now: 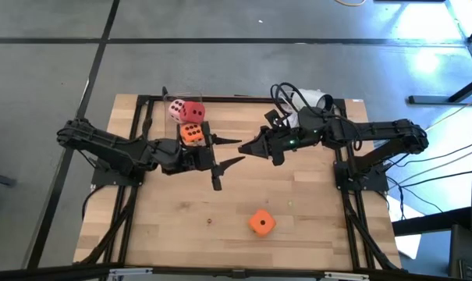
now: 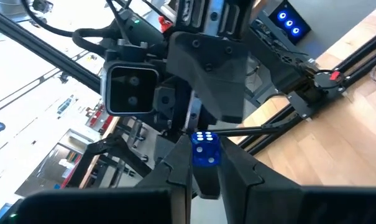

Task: Pick & Place Dice
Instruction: Put the bottom small blue dice into the transparent bin

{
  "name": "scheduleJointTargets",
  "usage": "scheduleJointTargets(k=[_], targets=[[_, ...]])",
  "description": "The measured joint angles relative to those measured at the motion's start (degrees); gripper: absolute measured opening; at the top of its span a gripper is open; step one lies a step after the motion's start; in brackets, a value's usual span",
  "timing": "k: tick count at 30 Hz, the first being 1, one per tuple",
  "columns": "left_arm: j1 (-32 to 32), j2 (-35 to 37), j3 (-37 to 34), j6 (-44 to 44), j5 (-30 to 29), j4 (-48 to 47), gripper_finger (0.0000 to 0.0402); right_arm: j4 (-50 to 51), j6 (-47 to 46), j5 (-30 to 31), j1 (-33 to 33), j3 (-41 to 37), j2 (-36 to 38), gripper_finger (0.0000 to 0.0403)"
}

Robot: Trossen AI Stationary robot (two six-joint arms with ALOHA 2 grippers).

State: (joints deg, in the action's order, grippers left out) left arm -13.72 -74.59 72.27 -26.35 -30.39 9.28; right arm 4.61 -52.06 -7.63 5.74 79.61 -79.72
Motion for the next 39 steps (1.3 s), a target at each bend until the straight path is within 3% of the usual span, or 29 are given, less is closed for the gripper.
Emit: scheduleJointTargets(k=[22,39], targets=[[0.0,0.0,0.0,0.24,1.81,1.07,0.0101,0.17,0.09,0.24,0.0,-0.02,-0.72,0.0047],[-0.48,0.07,0.0,0.17,1.57,0.96,0.012,-1.59,0.14,-0.76,0.39,-0.02,-0.72,0.0047]])
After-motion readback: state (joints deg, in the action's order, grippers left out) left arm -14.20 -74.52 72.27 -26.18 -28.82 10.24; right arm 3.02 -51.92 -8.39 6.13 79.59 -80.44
